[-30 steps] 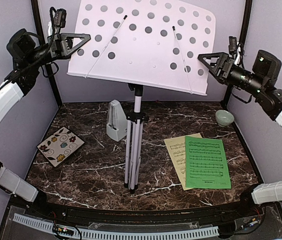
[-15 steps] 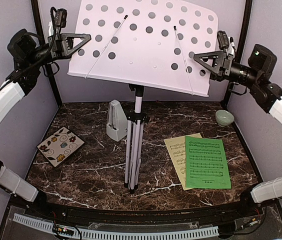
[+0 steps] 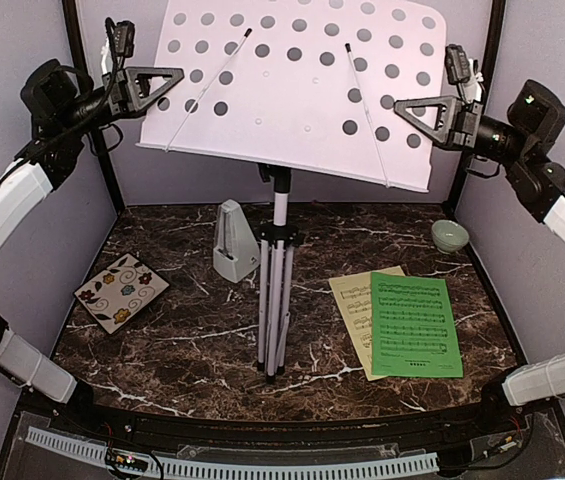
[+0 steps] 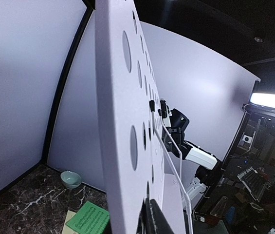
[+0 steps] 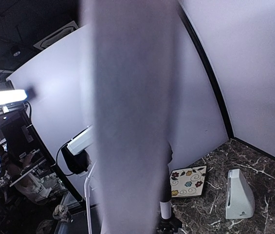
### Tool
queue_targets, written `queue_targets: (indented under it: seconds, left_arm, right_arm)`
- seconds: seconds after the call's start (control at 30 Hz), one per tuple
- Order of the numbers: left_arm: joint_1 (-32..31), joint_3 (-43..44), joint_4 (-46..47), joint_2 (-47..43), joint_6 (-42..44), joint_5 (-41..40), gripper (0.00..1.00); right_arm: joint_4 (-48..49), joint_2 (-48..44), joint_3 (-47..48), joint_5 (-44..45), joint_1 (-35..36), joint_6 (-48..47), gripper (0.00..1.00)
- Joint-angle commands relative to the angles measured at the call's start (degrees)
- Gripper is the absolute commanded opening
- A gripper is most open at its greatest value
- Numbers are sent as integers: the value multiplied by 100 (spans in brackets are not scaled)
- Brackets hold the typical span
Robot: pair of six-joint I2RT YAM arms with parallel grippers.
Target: Set up the instrument practice props
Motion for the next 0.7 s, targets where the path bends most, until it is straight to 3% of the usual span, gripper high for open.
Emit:
queue_targets:
  seconds: [0.0, 0.1, 0.3, 0.47, 0.67]
  left_arm:
    - [-109, 144, 322, -180, 624, -657, 26]
    - [-107, 142, 134, -242, 794, -854, 55]
    - [-98, 150, -845, -556, 1595, -1790, 81]
    - [-89, -228, -1532, -1104, 2286, -3079, 90]
    - [-99, -1350, -2153, -1796, 2864, -3635, 84]
  right_arm:
    - [360, -164, 1, 664, 88, 71, 0]
    - [532, -323, -55, 1042, 84, -2, 0]
    - [1100, -473, -84, 1655, 83, 53, 0]
    - [1260, -417, 123, 1880, 90, 57, 0]
    - [1474, -290, 341, 2064, 100, 39, 0]
